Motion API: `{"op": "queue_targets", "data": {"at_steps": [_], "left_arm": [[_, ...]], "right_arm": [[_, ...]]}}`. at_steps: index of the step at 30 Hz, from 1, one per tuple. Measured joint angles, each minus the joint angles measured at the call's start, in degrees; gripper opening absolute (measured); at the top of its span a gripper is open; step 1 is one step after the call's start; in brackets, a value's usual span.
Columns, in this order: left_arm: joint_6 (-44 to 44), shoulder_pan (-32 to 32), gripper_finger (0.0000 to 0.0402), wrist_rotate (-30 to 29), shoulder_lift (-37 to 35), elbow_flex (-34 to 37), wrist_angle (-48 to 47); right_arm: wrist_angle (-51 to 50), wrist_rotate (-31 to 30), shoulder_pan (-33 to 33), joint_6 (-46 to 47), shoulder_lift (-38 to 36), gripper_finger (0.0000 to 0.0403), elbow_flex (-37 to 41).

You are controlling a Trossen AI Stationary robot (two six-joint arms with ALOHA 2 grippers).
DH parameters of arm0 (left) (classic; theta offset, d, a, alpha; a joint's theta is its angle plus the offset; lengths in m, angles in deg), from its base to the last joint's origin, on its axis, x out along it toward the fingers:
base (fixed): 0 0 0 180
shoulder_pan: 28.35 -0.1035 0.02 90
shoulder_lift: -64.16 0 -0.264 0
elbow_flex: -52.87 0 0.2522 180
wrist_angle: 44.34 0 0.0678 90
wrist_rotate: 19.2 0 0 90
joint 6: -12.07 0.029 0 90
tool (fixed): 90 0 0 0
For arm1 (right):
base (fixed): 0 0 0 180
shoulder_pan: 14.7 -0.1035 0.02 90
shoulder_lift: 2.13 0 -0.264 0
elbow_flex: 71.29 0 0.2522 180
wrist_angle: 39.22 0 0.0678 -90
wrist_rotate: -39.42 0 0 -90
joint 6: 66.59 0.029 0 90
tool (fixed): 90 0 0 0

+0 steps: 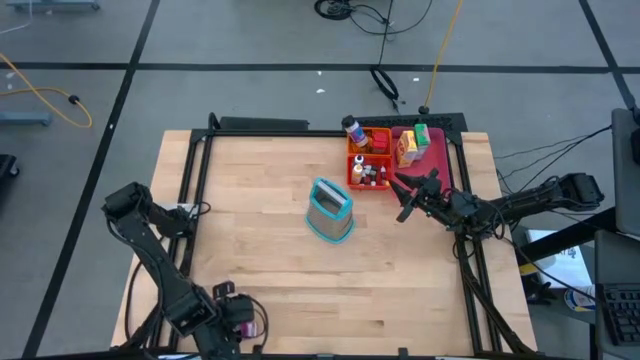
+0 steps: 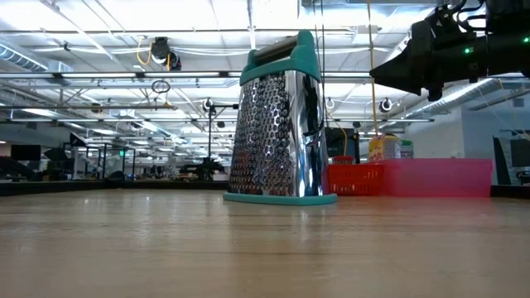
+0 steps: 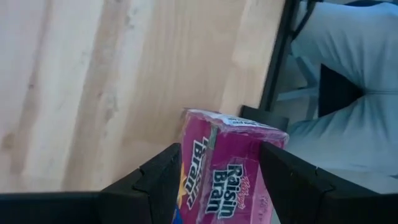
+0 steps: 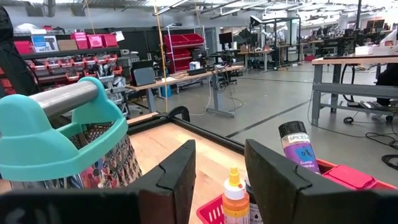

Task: Pick & Place Kitchen Items
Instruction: Put the purple cereal box into the red bin

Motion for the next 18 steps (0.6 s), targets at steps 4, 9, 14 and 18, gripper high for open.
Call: {"op": "queue_targets", "data": {"at_steps": [4,9,14,18], "left_arm": [[0.2,0.0,0.0196,0.1,-0.1,1.5,1.7],[0.8,-0.3,0.0110,1.2,-0.2,2.0,1.7],[2.1,-0.5,0.0011,1.7,-0.4,2.2,1.5],[2.3,-1.1,0.0016,1.8,-0.4,2.2,1.7]], "right_arm": [[0.0,0.0,0.0,0.0,0.0,0.0130,0.0],[0.0,0.0,0.0,0.0,0.0,0.0130,0.0],[-0.2,0.0,0.0,0.0,0.0,0.0130,0.0],[-0.2,0.0,0.0,0.0,0.0,0.0130,0.0]]}}
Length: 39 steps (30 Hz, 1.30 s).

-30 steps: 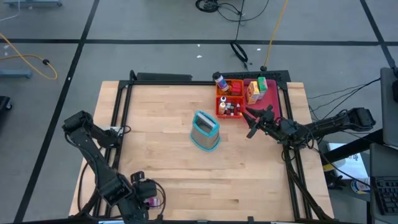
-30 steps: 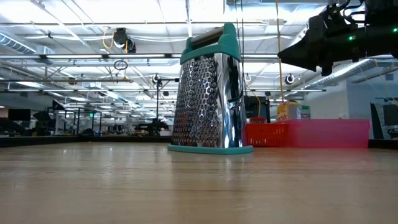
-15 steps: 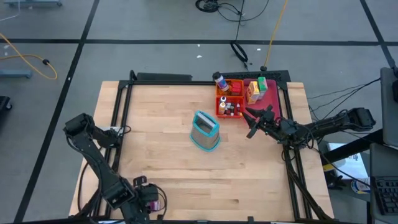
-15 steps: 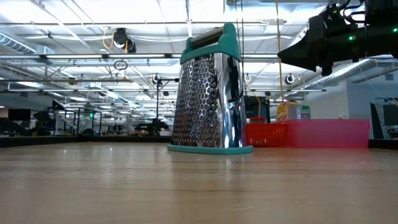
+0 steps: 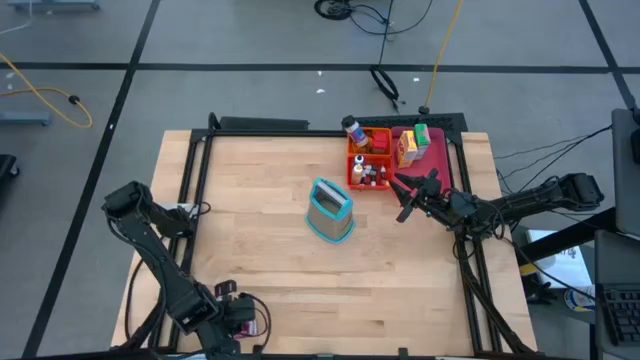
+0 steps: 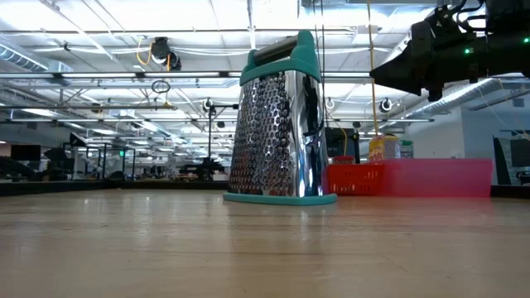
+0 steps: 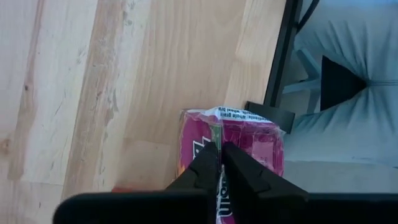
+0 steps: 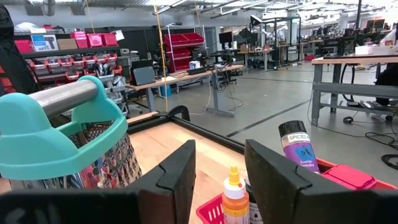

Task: Pick & Place Kitchen Items
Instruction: Put the purple cereal box into the red bin

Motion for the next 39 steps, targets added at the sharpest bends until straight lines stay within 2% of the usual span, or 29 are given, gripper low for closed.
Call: {"op": "queue_targets", "data": {"at_steps": [10,13,17,23,27,35,39], "left_arm": [[6.9,-4.4,0.0002,-1.3,0.2,-6.5,-2.2],[9.5,-6.5,0.0001,-2.7,0.2,-9.2,-3.6],[12.2,-10.2,0.0001,-3.7,0.1,-12.4,-3.5],[11.8,-16.1,0.0001,-3.9,0.1,-16.3,-3.1],[14.8,-19.7,0.0001,-3.5,0.0,-17.2,1.7],[21.4,-26.1,0.0000,1.1,0.0,-17.2,10.6],[23.6,-29.1,0.0000,3.0,0.0,-17.2,12.5]], "right_arm": [[0.2,0.5,0.0,0.2,0.0,0.0130,0.0],[1.9,4.9,0.0,0.3,0.0,0.0130,0.0],[4.5,14.3,0.0,-0.4,0.0,0.0130,0.0],[5.4,28.8,0.0,-1.9,0.0,0.0130,0.0],[4.4,36.6,0.0,-1.8,0.0,0.0130,0.0],[0.6,46.4,-1.5,1.9,2.0,0.0130,-2.8],[-5.5,46.5,-4.8,0.2,5.6,0.0130,-7.2]]}}
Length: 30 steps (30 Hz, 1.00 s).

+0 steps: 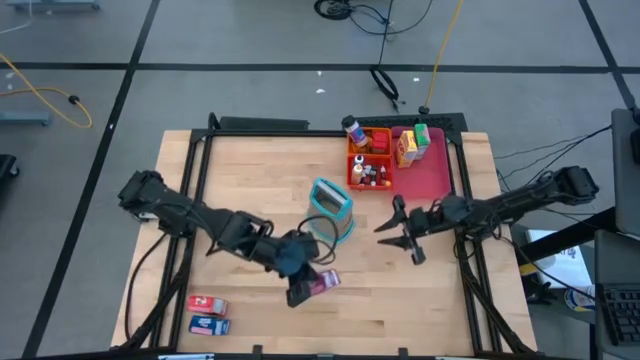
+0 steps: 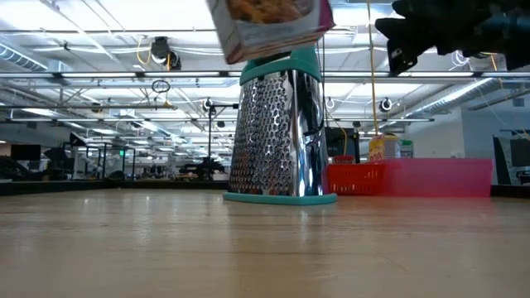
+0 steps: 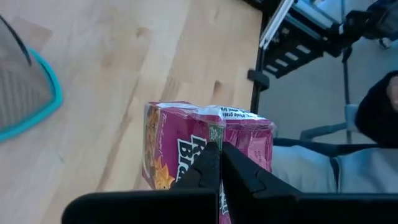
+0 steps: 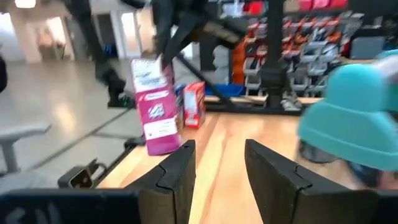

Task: Pick & Place Kitchen Items
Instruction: Put the purple cereal box into the red bin

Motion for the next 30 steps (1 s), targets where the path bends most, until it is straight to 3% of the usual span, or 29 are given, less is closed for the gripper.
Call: {"op": "queue_targets", "data": {"at_steps": [10,17,30], "left_arm": [[1.8,-3.7,0.0000,2.7,0.0,0.0,4.4],[3.1,-3.8,0.0000,3.9,0.0,0.0,6.5],[4.9,-3.3,0.0000,3.6,0.0,0.0,6.3]], "right_arm": [[-1.5,0.0,-3.8,-3.2,11.8,0.0130,-8.0],[-3.3,4.4,-5.3,-3.6,19.6,0.0134,-14.7],[-3.2,4.5,-6.7,-2.8,24.9,0.0241,-19.7]]}}
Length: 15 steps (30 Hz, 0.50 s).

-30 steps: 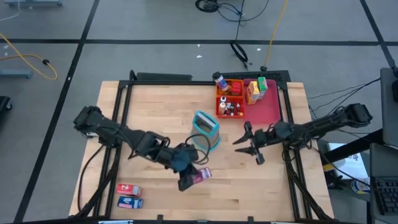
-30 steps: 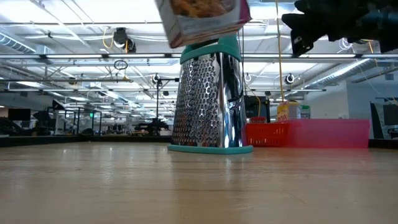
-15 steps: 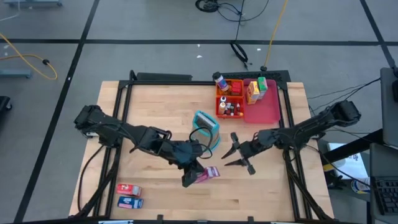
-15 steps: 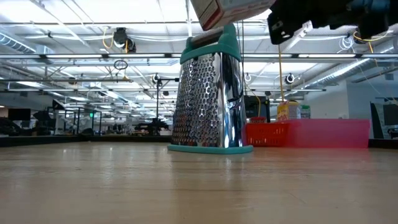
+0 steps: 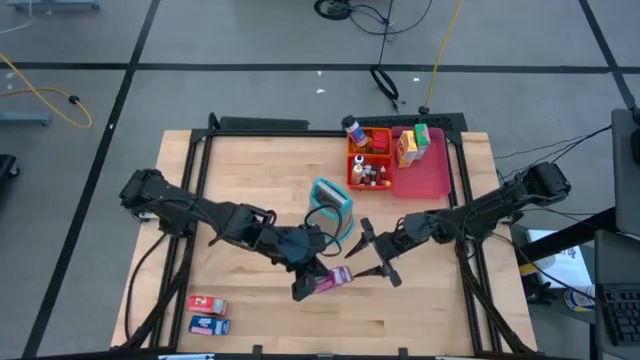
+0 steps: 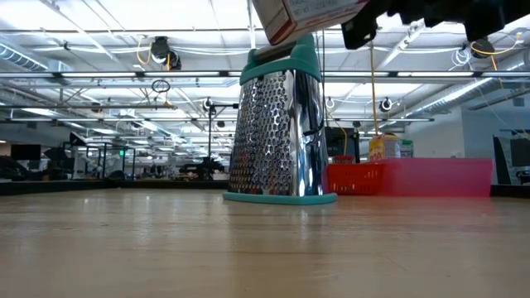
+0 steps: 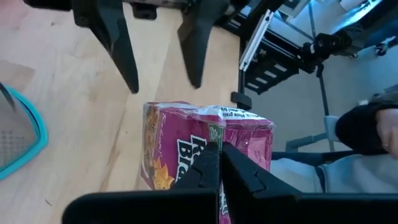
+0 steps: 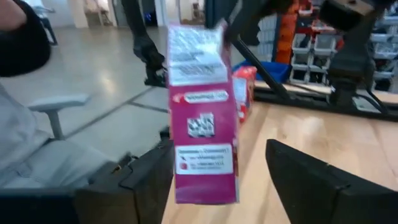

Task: Pick & Place Kitchen Items
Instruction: Put the purple cereal box into the red bin

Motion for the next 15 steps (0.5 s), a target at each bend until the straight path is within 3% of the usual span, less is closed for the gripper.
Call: {"op": "queue_targets", "data": {"at_steps": [7,15], "left_arm": [[0.2,0.0,0.0000,-1.3,0.0,0.0,-0.3],[1.2,0.1,0.0000,-2.3,0.0,0.0,0.1]], "right_arm": [[3.1,-0.2,-2.2,-0.8,0.0,0.0269,0.0],[6.5,-0.5,-2.1,-1.2,2.4,0.0275,-0.6]]}}
